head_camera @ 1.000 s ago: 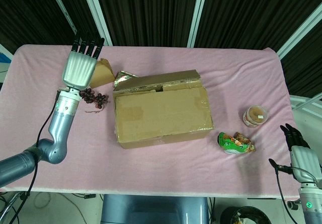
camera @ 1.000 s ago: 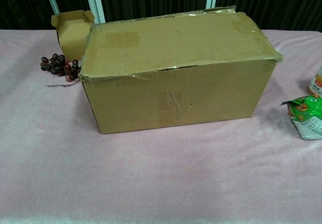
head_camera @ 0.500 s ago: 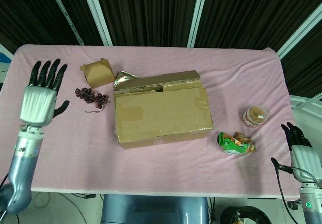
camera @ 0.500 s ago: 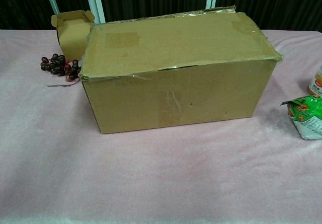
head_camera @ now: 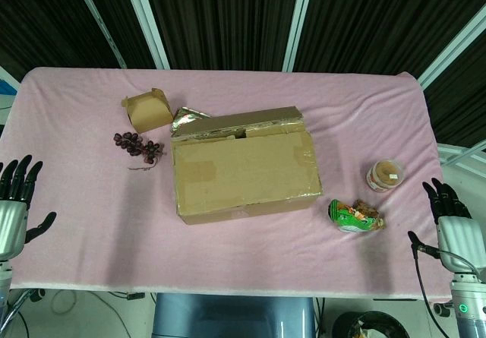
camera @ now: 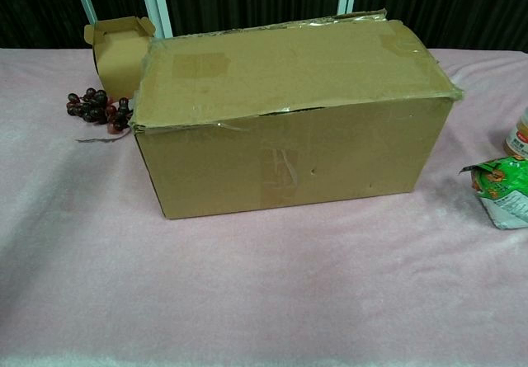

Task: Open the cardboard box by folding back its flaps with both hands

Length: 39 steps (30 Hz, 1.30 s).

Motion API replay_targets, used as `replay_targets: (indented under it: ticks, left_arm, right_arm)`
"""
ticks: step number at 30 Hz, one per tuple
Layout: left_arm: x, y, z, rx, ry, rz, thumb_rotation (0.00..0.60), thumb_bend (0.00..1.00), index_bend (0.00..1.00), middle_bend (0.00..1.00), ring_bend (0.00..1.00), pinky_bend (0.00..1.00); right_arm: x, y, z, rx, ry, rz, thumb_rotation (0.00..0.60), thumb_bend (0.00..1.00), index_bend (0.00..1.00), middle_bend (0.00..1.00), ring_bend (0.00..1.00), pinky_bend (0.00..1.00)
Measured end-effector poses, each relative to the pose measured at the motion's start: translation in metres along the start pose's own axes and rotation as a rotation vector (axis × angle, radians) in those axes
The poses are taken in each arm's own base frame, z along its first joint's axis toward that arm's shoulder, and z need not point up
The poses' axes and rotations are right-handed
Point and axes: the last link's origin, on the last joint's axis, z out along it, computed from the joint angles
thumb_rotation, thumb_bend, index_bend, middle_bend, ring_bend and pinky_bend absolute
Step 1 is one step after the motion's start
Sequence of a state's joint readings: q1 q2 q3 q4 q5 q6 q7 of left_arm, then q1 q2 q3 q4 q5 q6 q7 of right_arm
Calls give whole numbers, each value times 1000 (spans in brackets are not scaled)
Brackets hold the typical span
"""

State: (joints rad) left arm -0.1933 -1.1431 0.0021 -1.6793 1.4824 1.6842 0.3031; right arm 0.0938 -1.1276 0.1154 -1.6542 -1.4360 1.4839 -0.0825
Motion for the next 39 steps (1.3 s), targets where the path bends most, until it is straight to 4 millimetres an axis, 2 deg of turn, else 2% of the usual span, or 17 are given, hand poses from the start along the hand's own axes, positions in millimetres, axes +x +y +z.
replay_targets:
  ticks: [4, 7, 10, 14, 19, 22, 25, 31, 36, 39]
  left_arm:
    - [-10, -6, -8, 4, 0, -22, 600, 155, 0, 0, 0, 0]
    - [-15, -8, -10, 2, -4, -41, 600, 155, 0, 0, 0, 0]
    - [-18, -9, -10, 2, -9, -67, 600, 156, 0, 0, 0, 0]
    - [-18, -10, -8, 4, -9, -84, 600, 156, 0, 0, 0, 0]
    - [-19, -12, -7, 8, -17, -101, 600, 156, 0, 0, 0, 0]
    - [-19, -13, -6, 9, -22, -106, 600, 156, 0, 0, 0, 0]
    - [-20, -13, -6, 10, -29, -112, 600, 156, 0, 0, 0, 0]
    - [-20, -15, -4, 16, -40, -120, 600, 156, 0, 0, 0, 0]
    - [-20, -16, -3, 21, -44, -130, 600, 156, 0, 0, 0, 0]
    - [-20, -17, -2, 24, -47, -133, 600, 156, 0, 0, 0, 0]
  right_arm:
    - [10, -14, 9, 42, 13, 27, 600, 885, 0, 0, 0, 225]
    - [18, -30, 22, 86, 6, 59, 600, 994, 19, 1, 0, 225]
    - [30, -54, 44, 154, -11, 85, 600, 1000, 78, 41, 27, 225]
    - [46, -91, 78, 265, -25, 78, 600, 1000, 146, 151, 118, 262]
    - [64, -142, 121, 382, -37, 37, 600, 1000, 166, 180, 146, 276]
    - [69, -169, 141, 421, -51, 30, 600, 1000, 211, 233, 198, 276]
    - [71, -192, 157, 443, -67, 33, 600, 1000, 239, 268, 230, 276]
    - [66, -228, 181, 449, -102, 52, 600, 1000, 240, 270, 234, 276]
    - [54, -250, 194, 441, -128, 46, 600, 1000, 240, 275, 238, 276]
    - [47, -259, 200, 433, -143, 36, 600, 1000, 269, 310, 268, 276]
